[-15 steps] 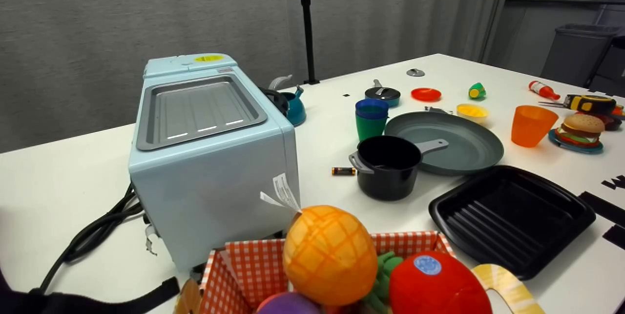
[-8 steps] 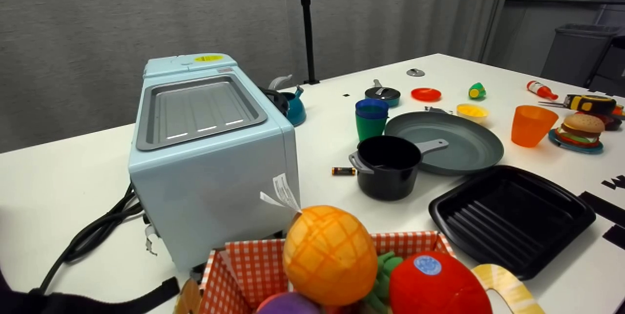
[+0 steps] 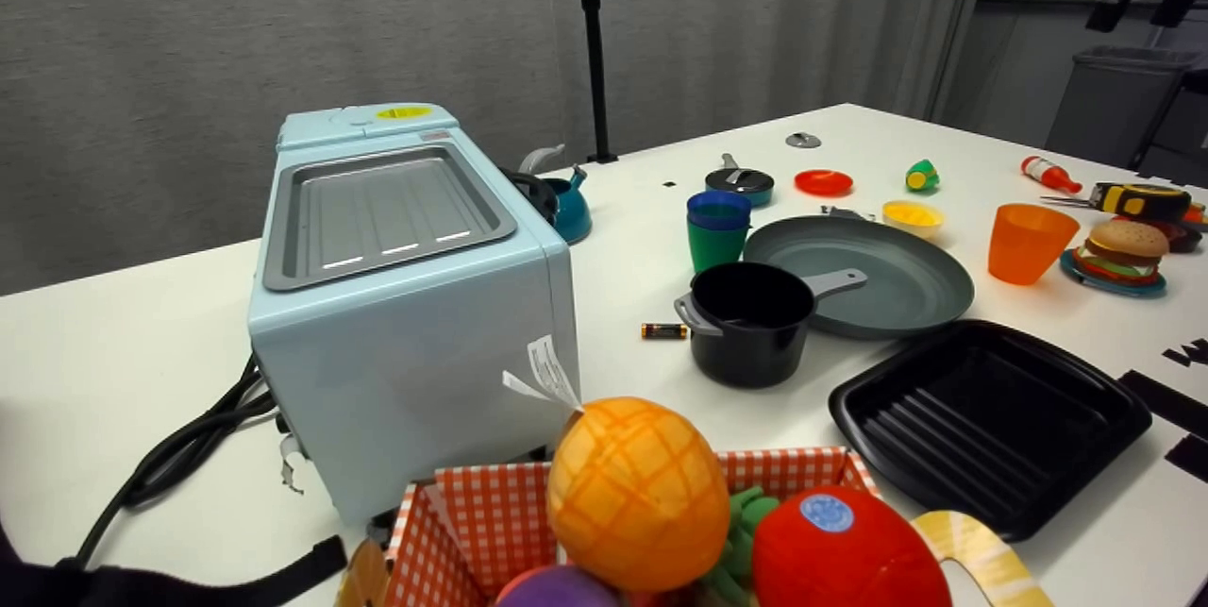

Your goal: Pour the things in the white bowl onto the plate

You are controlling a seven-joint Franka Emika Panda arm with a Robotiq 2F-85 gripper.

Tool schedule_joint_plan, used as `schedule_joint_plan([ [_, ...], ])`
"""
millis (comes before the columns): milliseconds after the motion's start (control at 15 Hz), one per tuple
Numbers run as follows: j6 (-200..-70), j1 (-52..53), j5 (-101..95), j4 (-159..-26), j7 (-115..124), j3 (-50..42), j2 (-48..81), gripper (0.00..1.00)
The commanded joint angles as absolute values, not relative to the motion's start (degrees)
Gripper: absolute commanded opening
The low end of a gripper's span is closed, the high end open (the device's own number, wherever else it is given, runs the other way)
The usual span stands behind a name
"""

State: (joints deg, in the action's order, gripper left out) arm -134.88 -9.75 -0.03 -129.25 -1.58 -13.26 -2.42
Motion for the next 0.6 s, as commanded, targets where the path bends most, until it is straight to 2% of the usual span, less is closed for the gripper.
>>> schedule_joint_plan([
  [0, -135.2, -10.4, 0.0, -128.1, -0.8, -12.4, -1.1, 1.00],
  [533, -135.2, -10.3, -0.1, -125.6, 0.3, -12.2, 1.2, 1.00],
])
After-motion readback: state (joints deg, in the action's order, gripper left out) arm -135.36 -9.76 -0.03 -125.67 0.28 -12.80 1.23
